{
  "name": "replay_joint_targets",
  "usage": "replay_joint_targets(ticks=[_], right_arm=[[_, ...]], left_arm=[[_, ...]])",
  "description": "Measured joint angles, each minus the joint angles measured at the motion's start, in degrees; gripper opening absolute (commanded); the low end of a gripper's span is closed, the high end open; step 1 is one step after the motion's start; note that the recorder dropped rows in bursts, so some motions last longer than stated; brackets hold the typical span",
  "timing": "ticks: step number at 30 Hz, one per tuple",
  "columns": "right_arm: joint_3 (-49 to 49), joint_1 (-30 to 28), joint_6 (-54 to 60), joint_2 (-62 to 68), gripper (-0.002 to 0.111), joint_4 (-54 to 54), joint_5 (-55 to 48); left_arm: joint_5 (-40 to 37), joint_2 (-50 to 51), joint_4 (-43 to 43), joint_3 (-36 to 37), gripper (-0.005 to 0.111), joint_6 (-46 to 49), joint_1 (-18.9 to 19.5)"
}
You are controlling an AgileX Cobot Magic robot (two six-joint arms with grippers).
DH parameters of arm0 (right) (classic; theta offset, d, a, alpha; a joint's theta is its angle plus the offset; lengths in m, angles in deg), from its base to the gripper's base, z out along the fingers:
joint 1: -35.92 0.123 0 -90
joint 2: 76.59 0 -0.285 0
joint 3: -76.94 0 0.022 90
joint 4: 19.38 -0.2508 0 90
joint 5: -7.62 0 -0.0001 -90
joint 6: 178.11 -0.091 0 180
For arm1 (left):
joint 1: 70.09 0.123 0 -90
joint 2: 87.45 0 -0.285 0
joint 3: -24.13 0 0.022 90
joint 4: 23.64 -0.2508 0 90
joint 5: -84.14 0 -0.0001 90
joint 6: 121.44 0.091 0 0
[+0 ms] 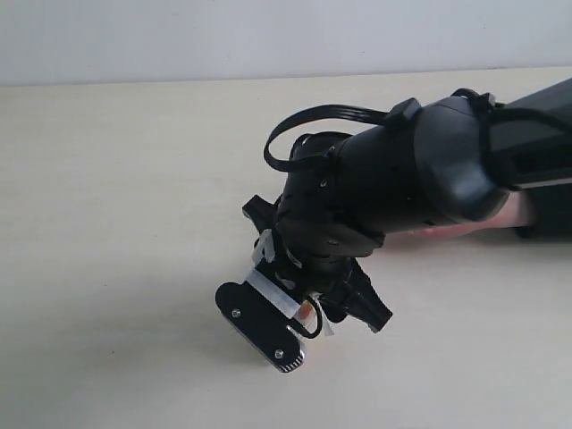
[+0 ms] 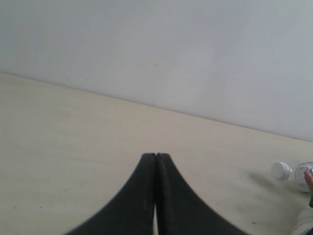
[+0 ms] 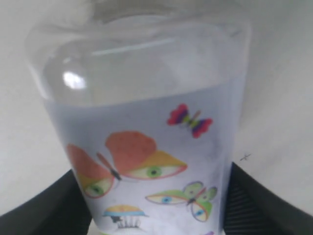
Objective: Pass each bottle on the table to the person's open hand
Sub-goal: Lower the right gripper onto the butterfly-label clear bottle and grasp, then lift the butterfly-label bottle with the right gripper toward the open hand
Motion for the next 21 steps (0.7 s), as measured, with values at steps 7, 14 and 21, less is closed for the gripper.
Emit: replay_joint_targets(ticks=[7,14,21], right_arm=[[0.0,0.6,-0.9,-4.1,0.0,4.3,3.6],[-3.4,4.9,-24.4,-8.0,0.0,24.9,-7.6],[-17.8,4.6,-60.3,-8.0,0.0,28.3,-32.4]], left_arm=[[0.0,0.0,0.0,0.0,0.0,0.0,0.0],[0.0,0.0,0.0,0.0,0.0,0.0,0.0],[0.0,0.0,0.0,0.0,0.0,0.0,0.0]])
